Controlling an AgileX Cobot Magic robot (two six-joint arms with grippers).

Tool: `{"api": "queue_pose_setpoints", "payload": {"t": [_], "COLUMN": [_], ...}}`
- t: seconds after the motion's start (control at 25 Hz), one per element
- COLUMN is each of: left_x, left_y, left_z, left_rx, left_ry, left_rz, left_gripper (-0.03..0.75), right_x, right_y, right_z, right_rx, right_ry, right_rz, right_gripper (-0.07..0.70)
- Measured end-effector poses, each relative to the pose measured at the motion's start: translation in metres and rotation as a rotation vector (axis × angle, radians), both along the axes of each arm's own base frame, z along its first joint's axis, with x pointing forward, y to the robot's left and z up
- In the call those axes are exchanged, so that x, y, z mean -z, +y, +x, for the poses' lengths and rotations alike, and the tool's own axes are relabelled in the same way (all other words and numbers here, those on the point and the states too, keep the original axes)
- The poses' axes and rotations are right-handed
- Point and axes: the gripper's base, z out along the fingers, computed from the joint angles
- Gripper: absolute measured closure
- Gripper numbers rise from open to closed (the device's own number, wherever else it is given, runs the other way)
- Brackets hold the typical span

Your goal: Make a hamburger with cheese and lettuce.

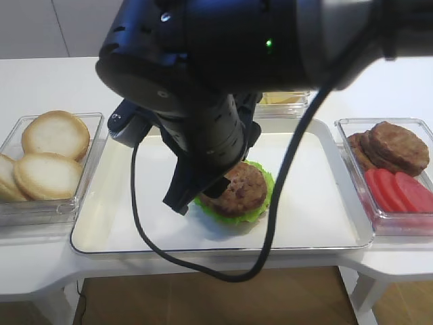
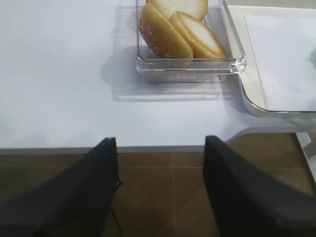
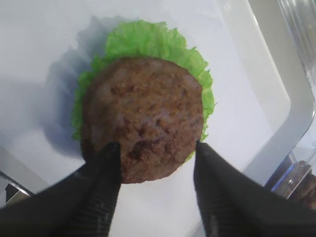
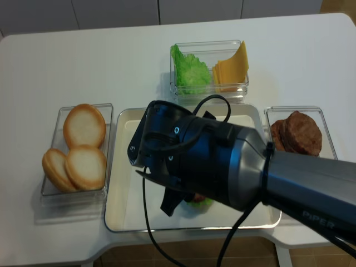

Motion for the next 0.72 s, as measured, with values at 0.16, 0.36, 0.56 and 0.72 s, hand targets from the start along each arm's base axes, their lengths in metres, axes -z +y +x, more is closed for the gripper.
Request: {"api": "queue_pose_setpoints", "payload": {"t": [0.16, 0.36, 0.56, 0.72], "left_x": [0.0000, 0.0000, 0.0000, 0.0000], "left_y": [0.0000, 0.0000, 0.0000, 0.0000], "left_z": [0.0000, 0.0000, 0.0000, 0.0000], "left_rx": [0.000, 0.000, 0.000, 0.000], "left_ry": [0.000, 0.000, 0.000, 0.000], "left_rz": [0.000, 0.000, 0.000, 0.000], "left_gripper": [0.300, 0.300, 0.300, 0.300], "right_x": [0.0000, 0.0004, 0.0015, 0.0046], "right_y": [0.0000, 0.0003, 0.0005, -0.0088], "right_z": [0.0000, -0.0008, -0.0020, 0.0068], "right_rx": [0.002, 0.004, 0.014, 0.092], "right_ry": [0.000, 0.009, 0.033, 0.136], "right_rz": [0.001, 0.006, 0.019, 0.077], "right_gripper": [0.275, 0.241, 0.204, 0.201]}}
